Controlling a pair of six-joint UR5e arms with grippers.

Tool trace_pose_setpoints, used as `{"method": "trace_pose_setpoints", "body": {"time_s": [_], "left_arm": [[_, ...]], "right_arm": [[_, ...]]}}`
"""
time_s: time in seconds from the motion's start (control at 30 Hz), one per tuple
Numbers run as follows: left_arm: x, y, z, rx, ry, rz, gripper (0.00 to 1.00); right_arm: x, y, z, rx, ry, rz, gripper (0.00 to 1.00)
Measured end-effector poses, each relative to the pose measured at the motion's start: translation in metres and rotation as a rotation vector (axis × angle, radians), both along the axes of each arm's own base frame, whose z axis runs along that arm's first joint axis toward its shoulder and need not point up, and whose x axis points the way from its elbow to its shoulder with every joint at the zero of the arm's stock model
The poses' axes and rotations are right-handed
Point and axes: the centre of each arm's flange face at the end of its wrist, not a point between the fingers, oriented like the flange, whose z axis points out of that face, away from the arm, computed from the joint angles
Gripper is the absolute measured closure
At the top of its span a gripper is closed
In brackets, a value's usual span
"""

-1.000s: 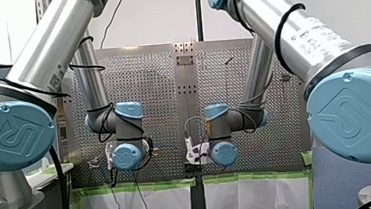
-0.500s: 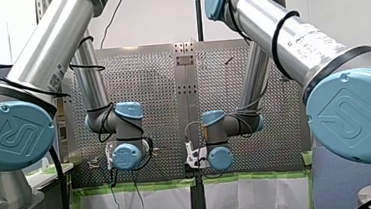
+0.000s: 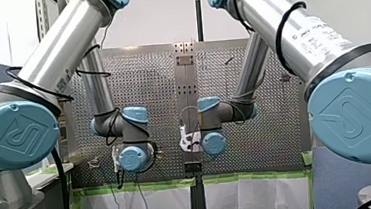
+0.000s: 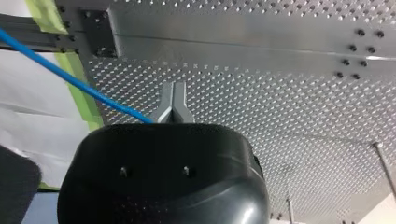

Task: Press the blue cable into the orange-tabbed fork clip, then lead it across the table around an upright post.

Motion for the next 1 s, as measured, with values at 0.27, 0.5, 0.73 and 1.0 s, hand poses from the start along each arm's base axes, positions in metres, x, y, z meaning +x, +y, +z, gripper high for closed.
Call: {"method": "trace_pose_setpoints", "body": {"time_s": [0.27, 0.5, 0.73, 1.0], "left_arm": [[0.02, 0.014, 0.001, -0.091, -0.038, 0.051, 1.0], [0.016, 0.039, -0.006, -0.137, -0.033, 0.058, 1.0], [0.018, 0.058, -0.012, -0.152, -0.041, 0.062, 1.0], [0.054, 0.067, -0.024, -0.192, -0.09, 0.062, 1.0]], "right_arm": [[0.017, -0.013, 0.003, -0.028, -0.098, 0.062, 1.0], [0.029, -0.024, -0.014, -0.044, -0.129, 0.089, 1.0], [0.038, -0.031, -0.039, -0.021, -0.118, 0.103, 1.0], [0.042, -0.043, -0.069, 0.029, -0.086, 0.122, 1.0]]}}
